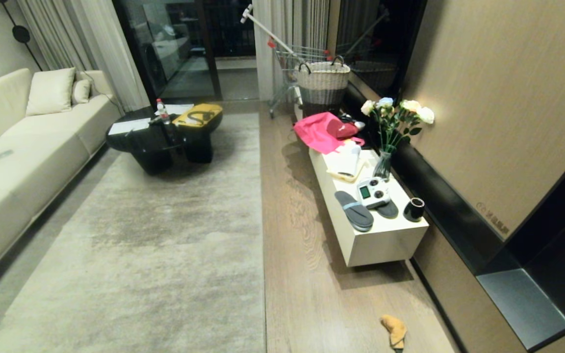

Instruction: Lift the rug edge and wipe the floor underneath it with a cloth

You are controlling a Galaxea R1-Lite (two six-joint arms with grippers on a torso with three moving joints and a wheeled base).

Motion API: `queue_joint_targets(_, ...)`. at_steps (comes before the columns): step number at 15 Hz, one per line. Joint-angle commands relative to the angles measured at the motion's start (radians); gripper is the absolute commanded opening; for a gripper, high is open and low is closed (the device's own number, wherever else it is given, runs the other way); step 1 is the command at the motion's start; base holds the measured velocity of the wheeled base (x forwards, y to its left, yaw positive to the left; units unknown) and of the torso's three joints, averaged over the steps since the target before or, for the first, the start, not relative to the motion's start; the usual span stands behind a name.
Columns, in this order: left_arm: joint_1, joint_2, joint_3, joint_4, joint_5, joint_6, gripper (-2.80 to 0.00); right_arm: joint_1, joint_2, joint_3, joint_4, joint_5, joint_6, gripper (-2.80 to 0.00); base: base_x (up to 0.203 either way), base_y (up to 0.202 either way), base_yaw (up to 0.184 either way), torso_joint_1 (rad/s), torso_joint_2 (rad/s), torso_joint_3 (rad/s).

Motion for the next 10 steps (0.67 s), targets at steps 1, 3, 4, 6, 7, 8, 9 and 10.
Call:
queue_joint_targets(1,0.000,0.000,0.000,-0.001,0.001,-0.001,-2.80,0.000,0.001,0.000,0.001,0.001,-0.002,-2.80,0.000,0.000,0.000,0.000,0.00,0.000)
queue_joint_targets(3,0.000,0.001,0.000,-0.001,0.000,-0.001,-2.80,0.000,0.001,0.000,0.001,0.000,0.002,-2.80,0.000,0.000,0.000,0.000,0.00,0.000)
queue_joint_targets(4,0.000,0.002,0.000,0.000,0.000,-0.001,-2.80,0.000,0.001,0.000,0.001,-0.001,0.012,-2.80,0.000,0.000,0.000,0.000,0.00,0.000)
queue_joint_targets(6,0.000,0.000,0.000,0.000,0.000,-0.001,-2.80,0.000,0.001,0.000,0.000,-0.001,0.019,-2.80,0.000,0.000,0.000,0.000,0.00,0.000)
queue_joint_targets(7,0.000,0.002,0.000,0.000,0.000,-0.001,-2.80,0.000,0.001,0.000,0.000,-0.001,0.020,-2.80,0.000,0.000,0.000,0.000,0.00,0.000)
queue_joint_targets(8,0.000,0.000,0.000,0.000,0.000,-0.001,-2.80,0.000,0.001,0.000,0.000,-0.001,0.020,-2.80,0.000,0.000,0.000,0.000,0.00,0.000)
queue_joint_targets(9,0.000,0.000,0.000,0.000,0.000,-0.001,-2.80,0.000,0.001,0.000,0.001,-0.001,0.018,-2.80,0.000,0.000,0.000,0.000,0.00,0.000)
queue_joint_targets(10,0.000,0.001,0.000,0.000,0.000,-0.001,-2.80,0.000,0.001,0.000,0.001,0.000,0.019,-2.80,0.000,0.000,0.000,0.000,0.00,0.000)
